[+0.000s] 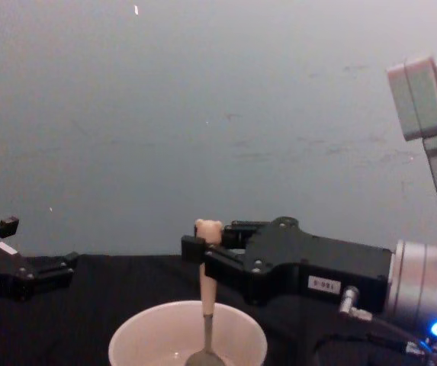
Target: Pick up the stirring spoon with one hand, stir inside the cup, then place it back in its original position.
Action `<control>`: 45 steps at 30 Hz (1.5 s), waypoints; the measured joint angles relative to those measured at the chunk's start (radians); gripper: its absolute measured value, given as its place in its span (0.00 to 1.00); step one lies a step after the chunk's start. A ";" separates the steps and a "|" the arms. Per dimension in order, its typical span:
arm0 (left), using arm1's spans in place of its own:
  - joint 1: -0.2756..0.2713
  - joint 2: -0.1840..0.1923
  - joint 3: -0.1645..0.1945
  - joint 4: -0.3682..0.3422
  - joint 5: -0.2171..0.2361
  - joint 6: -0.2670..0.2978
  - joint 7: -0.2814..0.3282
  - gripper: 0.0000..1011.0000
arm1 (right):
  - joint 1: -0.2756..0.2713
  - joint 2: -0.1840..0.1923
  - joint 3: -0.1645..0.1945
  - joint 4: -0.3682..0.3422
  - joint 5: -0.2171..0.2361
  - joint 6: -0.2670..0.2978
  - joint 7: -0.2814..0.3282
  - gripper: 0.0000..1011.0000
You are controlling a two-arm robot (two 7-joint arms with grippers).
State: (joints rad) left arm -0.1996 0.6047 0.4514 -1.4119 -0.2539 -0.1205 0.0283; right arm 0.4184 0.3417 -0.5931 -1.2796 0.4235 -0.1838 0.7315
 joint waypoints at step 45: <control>0.000 0.000 0.000 0.000 0.000 0.000 0.000 0.99 | 0.006 -0.010 0.008 0.018 0.014 0.005 -0.021 0.21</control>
State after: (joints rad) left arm -0.1995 0.6047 0.4514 -1.4120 -0.2539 -0.1205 0.0283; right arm 0.4244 0.3320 -0.5848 -1.2619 0.4376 -0.1791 0.7100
